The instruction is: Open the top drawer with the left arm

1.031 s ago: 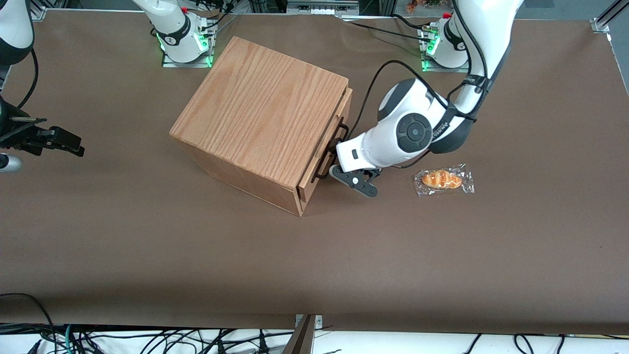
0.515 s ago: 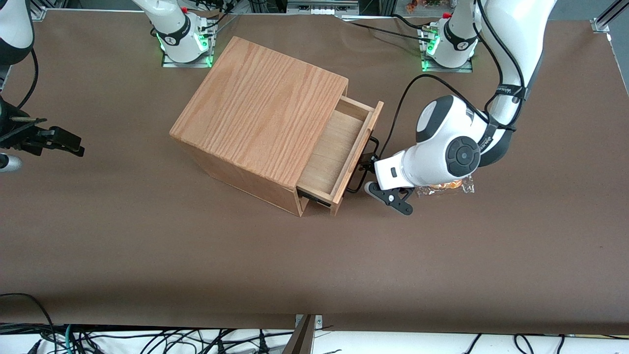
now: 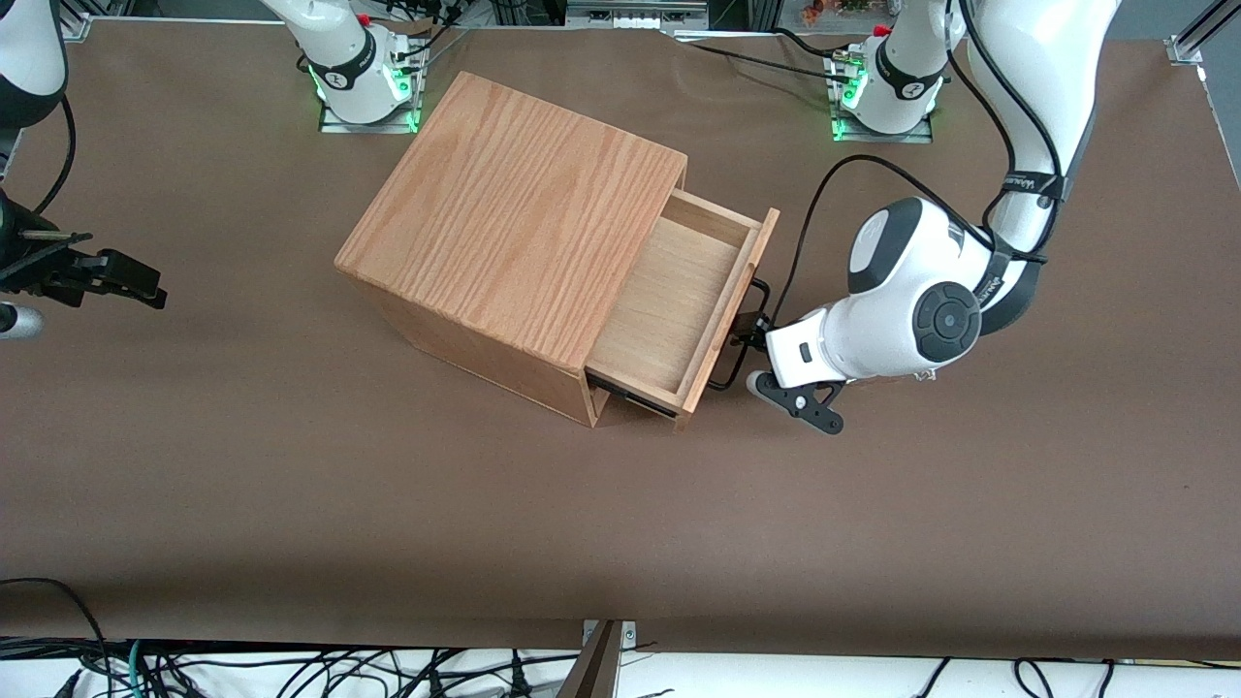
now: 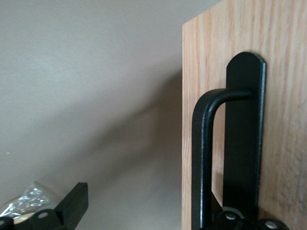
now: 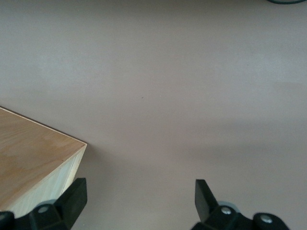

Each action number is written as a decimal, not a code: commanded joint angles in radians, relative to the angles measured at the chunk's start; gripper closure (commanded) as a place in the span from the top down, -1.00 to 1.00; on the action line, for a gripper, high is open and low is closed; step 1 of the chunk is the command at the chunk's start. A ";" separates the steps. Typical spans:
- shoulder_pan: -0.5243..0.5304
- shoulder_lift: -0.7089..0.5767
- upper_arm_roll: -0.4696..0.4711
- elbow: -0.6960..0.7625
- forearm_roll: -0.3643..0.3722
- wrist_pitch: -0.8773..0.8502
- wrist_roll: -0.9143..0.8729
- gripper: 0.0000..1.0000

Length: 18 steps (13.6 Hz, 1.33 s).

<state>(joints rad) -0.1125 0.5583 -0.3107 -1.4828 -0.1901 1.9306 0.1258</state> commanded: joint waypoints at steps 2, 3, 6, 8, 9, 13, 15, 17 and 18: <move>0.022 -0.009 0.012 0.024 0.057 -0.021 0.026 1.00; 0.024 -0.009 0.012 0.024 0.058 -0.021 0.026 1.00; 0.037 -0.011 0.012 0.025 0.072 -0.021 0.026 1.00; 0.039 -0.011 0.012 0.027 0.072 -0.021 0.026 1.00; 0.039 -0.011 0.012 0.027 0.072 -0.021 0.026 1.00; 0.045 -0.024 0.010 0.029 0.072 -0.021 0.025 1.00; 0.047 -0.026 0.009 0.029 0.071 -0.030 0.025 1.00; 0.048 -0.026 0.004 0.030 0.060 -0.035 0.025 1.00; 0.048 -0.028 0.001 0.033 0.051 -0.047 0.025 1.00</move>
<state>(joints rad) -0.0798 0.5515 -0.3103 -1.4809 -0.1632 1.9233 0.1262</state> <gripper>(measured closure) 0.000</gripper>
